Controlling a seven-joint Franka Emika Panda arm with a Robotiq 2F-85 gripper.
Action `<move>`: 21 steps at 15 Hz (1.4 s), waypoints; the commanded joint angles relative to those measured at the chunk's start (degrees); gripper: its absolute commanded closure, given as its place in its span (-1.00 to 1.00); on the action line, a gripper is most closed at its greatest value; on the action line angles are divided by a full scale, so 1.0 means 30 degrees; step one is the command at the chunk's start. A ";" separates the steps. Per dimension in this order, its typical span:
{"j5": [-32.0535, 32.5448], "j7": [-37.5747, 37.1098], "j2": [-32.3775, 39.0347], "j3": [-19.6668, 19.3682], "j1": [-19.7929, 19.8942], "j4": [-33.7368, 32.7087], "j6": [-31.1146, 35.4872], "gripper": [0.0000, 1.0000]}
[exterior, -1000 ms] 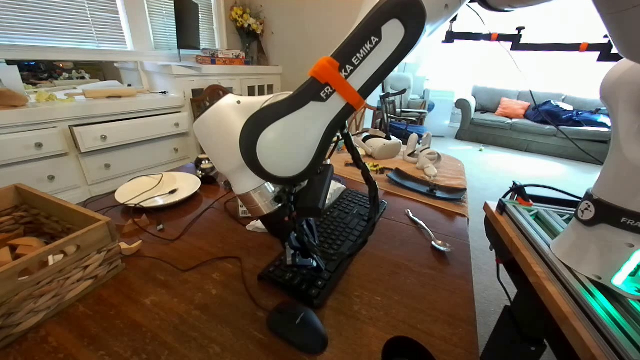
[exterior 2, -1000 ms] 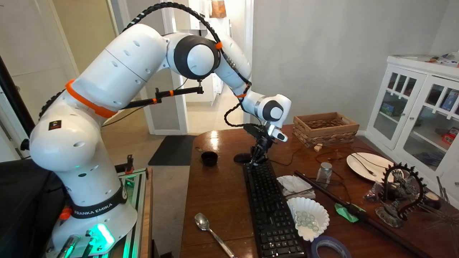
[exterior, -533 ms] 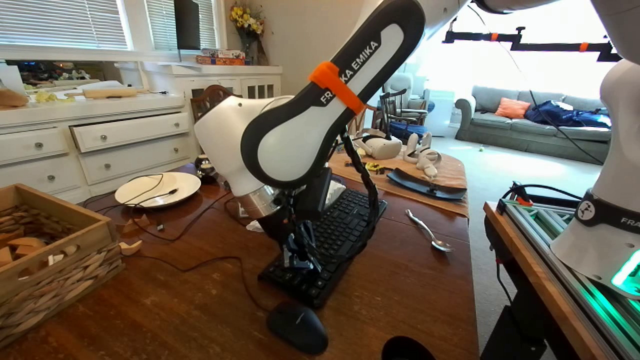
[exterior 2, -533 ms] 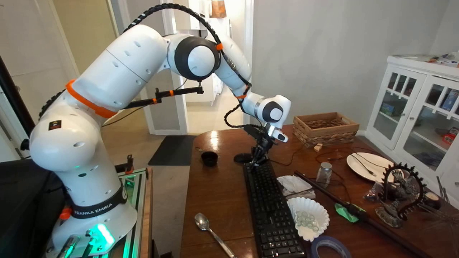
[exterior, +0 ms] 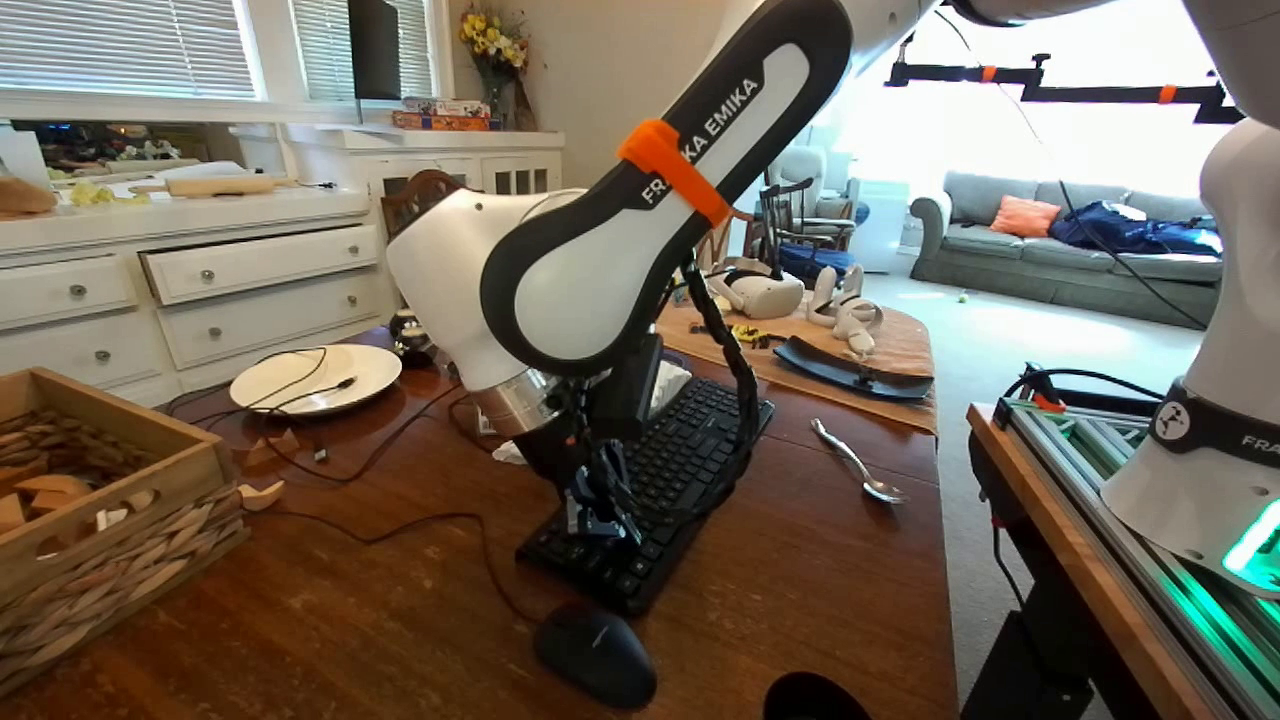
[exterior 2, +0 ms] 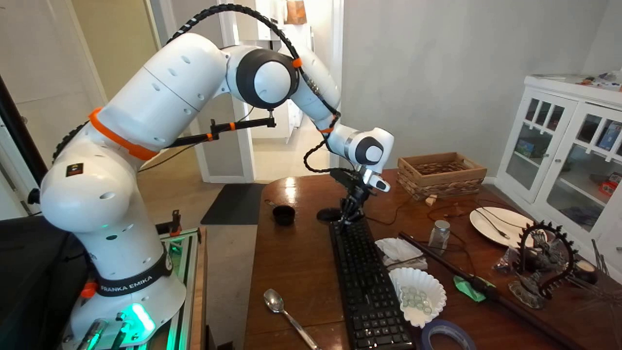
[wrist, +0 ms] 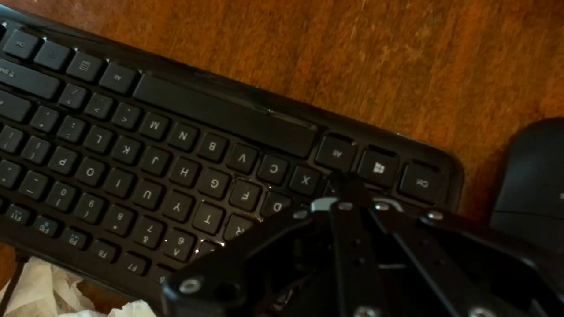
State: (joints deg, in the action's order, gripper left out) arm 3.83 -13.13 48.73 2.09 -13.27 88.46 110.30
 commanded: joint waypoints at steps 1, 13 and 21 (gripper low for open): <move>0.0076 -0.0667 -0.1598 0.0001 -0.0354 0.1016 -0.0522 1.00; 0.0884 -0.2923 -0.8247 -0.0123 -0.0433 0.3976 -0.0611 -0.72; 0.1646 -0.3604 -1.1375 0.0031 -0.0080 0.6564 0.0451 -0.99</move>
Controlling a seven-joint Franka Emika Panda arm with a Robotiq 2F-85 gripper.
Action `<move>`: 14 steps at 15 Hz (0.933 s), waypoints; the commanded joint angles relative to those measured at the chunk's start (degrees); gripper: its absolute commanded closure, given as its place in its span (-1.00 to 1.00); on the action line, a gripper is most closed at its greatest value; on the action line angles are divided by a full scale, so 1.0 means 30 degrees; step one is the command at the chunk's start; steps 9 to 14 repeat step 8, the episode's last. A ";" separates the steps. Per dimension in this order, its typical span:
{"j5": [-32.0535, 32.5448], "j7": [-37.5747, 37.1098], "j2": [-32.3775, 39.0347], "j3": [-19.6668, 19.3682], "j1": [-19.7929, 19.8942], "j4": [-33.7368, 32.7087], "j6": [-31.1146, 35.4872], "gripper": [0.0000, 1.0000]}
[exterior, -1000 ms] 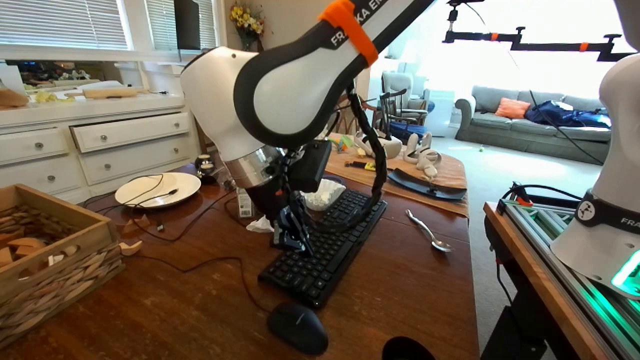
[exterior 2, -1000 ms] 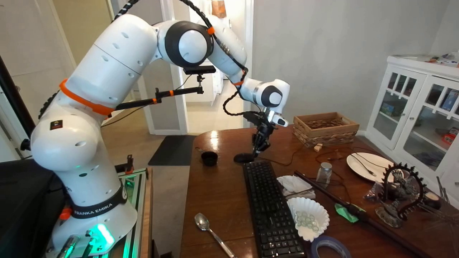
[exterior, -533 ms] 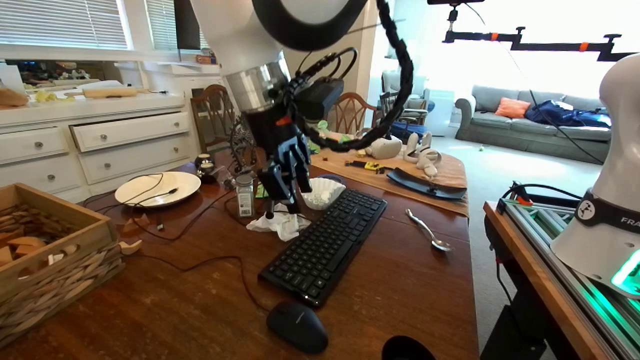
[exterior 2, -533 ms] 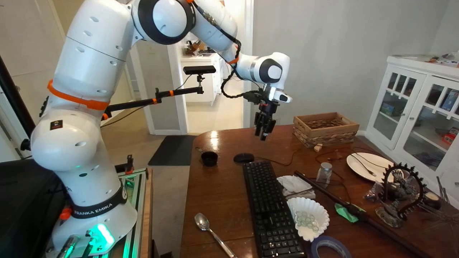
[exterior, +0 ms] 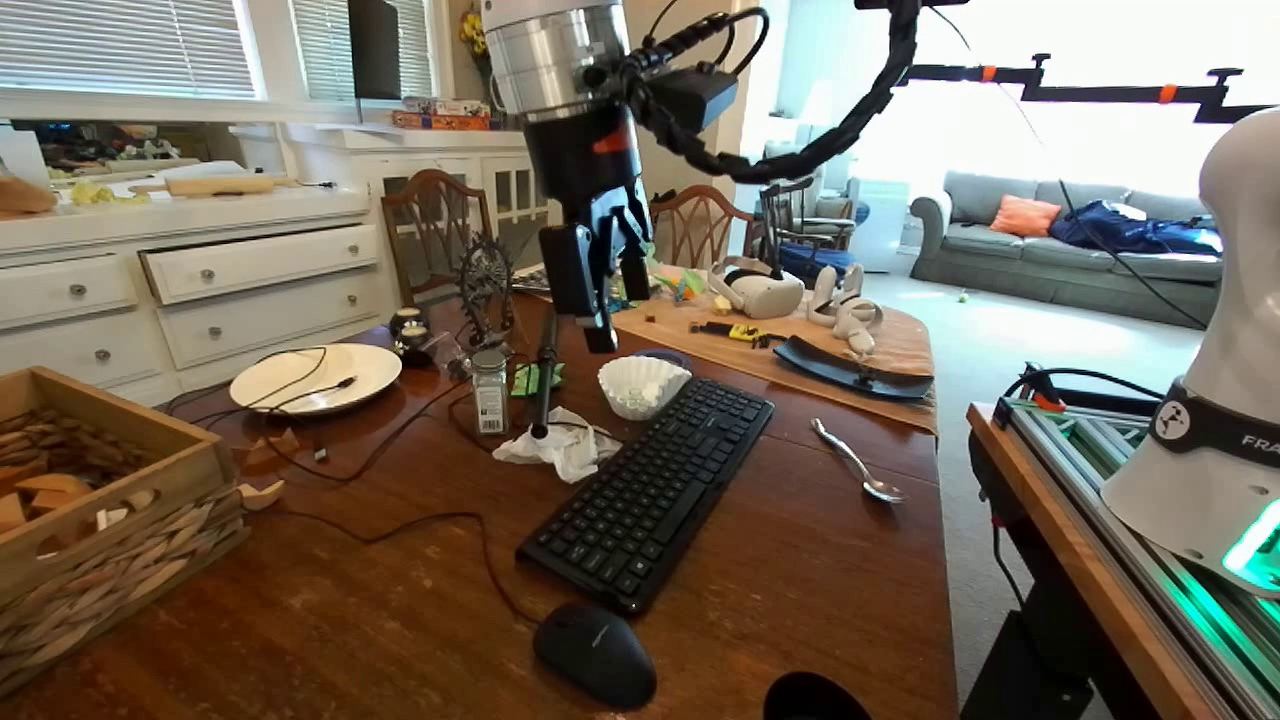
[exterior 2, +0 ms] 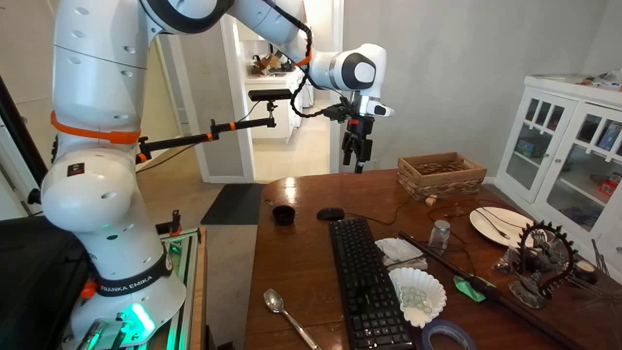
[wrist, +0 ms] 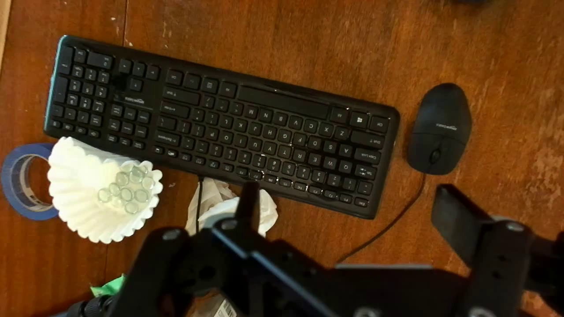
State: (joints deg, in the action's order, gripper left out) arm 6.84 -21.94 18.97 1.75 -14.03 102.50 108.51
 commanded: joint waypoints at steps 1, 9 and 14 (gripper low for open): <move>0.0844 -0.0738 -0.1757 0.0171 0.0205 0.2293 0.1457 -1.00; 0.0848 -0.0383 -0.1618 0.0384 0.0431 0.1990 0.1326 -0.99; 0.0848 -0.0383 -0.1618 0.0384 0.0431 0.1990 0.1326 -0.99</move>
